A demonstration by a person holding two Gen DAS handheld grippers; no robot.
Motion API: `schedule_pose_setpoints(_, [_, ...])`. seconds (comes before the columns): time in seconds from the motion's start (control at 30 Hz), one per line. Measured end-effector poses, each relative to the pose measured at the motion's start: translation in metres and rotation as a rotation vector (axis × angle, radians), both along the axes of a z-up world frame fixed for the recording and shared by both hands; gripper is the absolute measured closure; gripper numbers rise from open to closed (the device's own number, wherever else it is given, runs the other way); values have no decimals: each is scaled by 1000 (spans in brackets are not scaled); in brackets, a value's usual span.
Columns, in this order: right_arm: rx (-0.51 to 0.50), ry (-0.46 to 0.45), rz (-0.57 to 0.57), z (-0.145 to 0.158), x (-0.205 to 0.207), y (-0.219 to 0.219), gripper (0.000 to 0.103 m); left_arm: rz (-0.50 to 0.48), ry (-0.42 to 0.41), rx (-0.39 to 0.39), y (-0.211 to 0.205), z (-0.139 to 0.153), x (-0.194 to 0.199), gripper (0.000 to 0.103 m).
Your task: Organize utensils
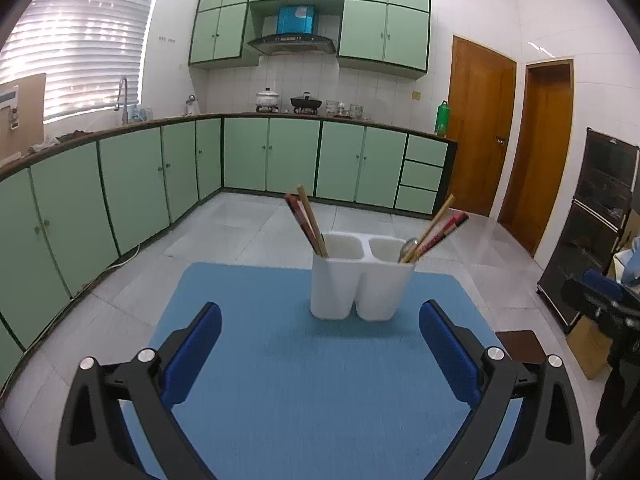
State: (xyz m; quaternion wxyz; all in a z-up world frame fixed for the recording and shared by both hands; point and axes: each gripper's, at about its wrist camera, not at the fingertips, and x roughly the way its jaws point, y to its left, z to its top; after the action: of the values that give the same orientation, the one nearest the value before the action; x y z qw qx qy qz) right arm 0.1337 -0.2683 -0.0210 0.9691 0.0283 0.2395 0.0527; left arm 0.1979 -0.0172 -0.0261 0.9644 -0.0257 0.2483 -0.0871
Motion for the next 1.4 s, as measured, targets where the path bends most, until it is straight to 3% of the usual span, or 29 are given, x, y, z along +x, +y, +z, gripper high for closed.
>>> schedule_pose_setpoints(0.7, [-20,-78,67,38,-53,31,5,-23,-136,21,-1,42,-73,6])
schedule_pose_setpoints(1.4, [-48,-97,81,44,-69,47,5,-30,-168,18,-6,47,-93,6])
